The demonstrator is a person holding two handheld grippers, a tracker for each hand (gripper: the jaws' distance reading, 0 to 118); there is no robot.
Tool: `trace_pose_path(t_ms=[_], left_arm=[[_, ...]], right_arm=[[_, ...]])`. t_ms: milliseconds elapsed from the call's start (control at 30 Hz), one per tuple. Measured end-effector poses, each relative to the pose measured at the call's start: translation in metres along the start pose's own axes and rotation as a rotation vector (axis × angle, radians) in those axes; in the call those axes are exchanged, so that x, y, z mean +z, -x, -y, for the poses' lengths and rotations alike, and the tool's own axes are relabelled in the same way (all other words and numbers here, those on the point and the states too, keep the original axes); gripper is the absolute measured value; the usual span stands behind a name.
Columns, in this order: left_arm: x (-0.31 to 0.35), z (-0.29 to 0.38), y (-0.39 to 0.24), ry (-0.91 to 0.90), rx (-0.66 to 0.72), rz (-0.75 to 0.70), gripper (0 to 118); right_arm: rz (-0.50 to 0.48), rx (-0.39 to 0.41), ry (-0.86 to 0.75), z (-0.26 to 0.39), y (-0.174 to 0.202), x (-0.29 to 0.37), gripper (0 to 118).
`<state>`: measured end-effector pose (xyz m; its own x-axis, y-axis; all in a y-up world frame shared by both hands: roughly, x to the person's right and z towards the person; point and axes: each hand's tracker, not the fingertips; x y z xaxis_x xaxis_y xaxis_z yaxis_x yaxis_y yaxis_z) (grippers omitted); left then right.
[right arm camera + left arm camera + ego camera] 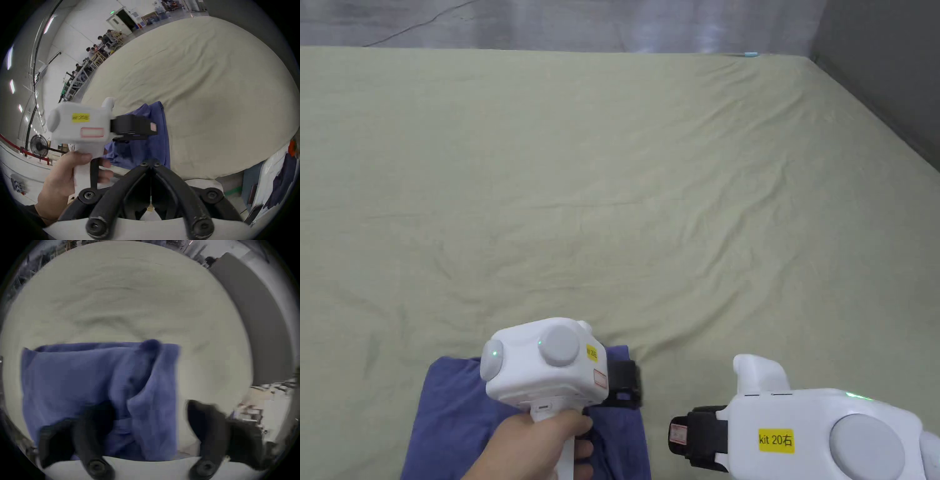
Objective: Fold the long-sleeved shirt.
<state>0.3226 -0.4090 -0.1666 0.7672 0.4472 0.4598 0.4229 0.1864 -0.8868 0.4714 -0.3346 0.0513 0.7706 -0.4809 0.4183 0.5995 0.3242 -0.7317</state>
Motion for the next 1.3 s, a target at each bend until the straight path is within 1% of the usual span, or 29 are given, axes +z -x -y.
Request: trace_pose_path(t_ms=[33, 100, 133, 200, 233, 267, 300, 333, 367, 400, 433, 500, 600, 667, 733, 767, 833, 867, 900, 933, 1000, 1033, 1067, 1100, 1133, 1167, 1233, 1267, 1300], left_arm=[[0.008, 0.006, -0.002, -0.003, 0.028, 0.116, 111], [0.026, 0.01, 0.001, 0.001, 0.077, 0.197, 111], [0.039, 0.013, 0.005, -0.007, 0.099, 0.265, 111], [0.066, 0.019, 0.024, -0.079, 0.138, 0.374, 107], [0.08, 0.024, 0.037, -0.148, 0.15, 0.359, 98], [0.093, 0.028, 0.05, -0.227, 0.164, 0.277, 78], [0.102, 0.029, 0.057, -0.277, 0.166, 0.181, 70], [0.107, 0.03, 0.065, -0.29, 0.153, 0.081, 70], [0.106, 0.03, 0.071, -0.292, 0.139, 0.013, 39], [0.099, 0.03, 0.075, -0.273, 0.133, -0.007, 15], [0.089, 0.029, 0.074, -0.228, 0.112, 0.013, 12], [0.068, 0.033, 0.066, -0.143, 0.052, 0.061, 12], [0.03, 0.043, 0.027, -0.061, -0.093, 0.037, 12], [-0.002, 0.053, 0.002, 0.011, -0.161, 0.006, 12], [-0.023, 0.063, -0.022, 0.073, -0.176, -0.068, 12], [-0.025, 0.066, -0.034, 0.056, -0.198, -0.049, 12], [-0.021, 0.064, -0.052, 0.013, -0.28, -0.116, 13], [-0.02, 0.06, -0.055, 0.017, -0.279, -0.083, 13], [-0.016, 0.056, -0.053, 0.018, -0.236, 0.003, 13], [-0.011, 0.052, -0.051, 0.026, -0.167, 0.107, 13], [0.008, 0.042, -0.039, 0.055, -0.091, 0.338, 13], [0.02, 0.038, -0.032, 0.048, -0.077, 0.395, 12], [0.037, 0.036, -0.023, 0.011, -0.07, 0.413, 13], [0.056, 0.031, -0.01, -0.038, -0.079, 0.392, 12], [0.075, 0.027, 0.007, -0.087, -0.084, 0.371, 13], [0.092, 0.023, 0.03, -0.13, -0.072, 0.342, 13], [0.121, 0.016, 0.076, -0.184, 0.003, 0.283, 13], [0.133, 0.013, 0.1, -0.201, 0.041, 0.255, 12], [0.142, 0.011, 0.123, -0.215, 0.07, 0.226, 12]], right_arm=[[-0.004, -0.01, -0.009, -0.001, -0.003, 0.001, 0], [-0.009, -0.02, -0.026, -0.002, -0.007, 0.006, 0], [-0.013, -0.023, -0.033, -0.003, -0.008, 0.008, 0], [-0.022, -0.036, -0.05, -0.004, -0.013, 0.014, 0], [-0.027, -0.041, -0.057, -0.004, -0.015, 0.017, 0], [-0.03, -0.045, -0.061, -0.005, -0.016, 0.019, 0], [-0.032, -0.047, -0.061, -0.005, -0.016, 0.02, 0], [-0.034, -0.049, -0.063, -0.005, -0.017, 0.021, 0], [-0.035, -0.05, -0.062, -0.005, -0.017, 0.02, 0], [-0.035, -0.05, -0.059, -0.006, -0.017, 0.018, 0], [-0.033, -0.05, -0.053, -0.006, -0.018, 0.016, 0], [-0.024, -0.052, -0.038, -0.006, -0.02, 0.011, 0], [-0.01, -0.072, -0.027, -0.006, -0.023, 0.01, 0], [0.0, -0.085, -0.028, -0.006, -0.022, 0.012, 0], [0.011, -0.085, -0.029, -0.006, -0.022, 0.018, 0], [0.018, -0.078, -0.031, -0.007, -0.022, 0.023, 0], [0.043, -0.052, -0.052, -0.01, -0.022, 0.035, 0], [0.056, -0.046, -0.071, -0.012, -0.023, 0.043, 0], [0.068, -0.044, -0.086, -0.014, -0.024, 0.05, 0], [0.078, -0.044, -0.101, -0.018, -0.025, 0.057, 0], [0.104, -0.048, -0.15, -0.029, -0.023, 0.067, 0], [0.102, -0.052, -0.177, -0.035, -0.02, 0.07, 0], [0.086, -0.055, -0.199, -0.041, -0.016, 0.069, 0], [0.063, -0.057, -0.208, -0.046, -0.011, 0.065, 0], [0.018, -0.047, -0.2, -0.05, -0.003, 0.056, 0], [-0.025, -0.031, -0.176, -0.054, 0.006, 0.044, 0], [-0.126, -0.004, -0.097, -0.057, 0.024, 0.007, 0], [-0.178, -0.007, -0.048, -0.058, 0.031, -0.015, 0], [-0.202, -0.014, 0.005, -0.057, 0.037, -0.037, 0]])
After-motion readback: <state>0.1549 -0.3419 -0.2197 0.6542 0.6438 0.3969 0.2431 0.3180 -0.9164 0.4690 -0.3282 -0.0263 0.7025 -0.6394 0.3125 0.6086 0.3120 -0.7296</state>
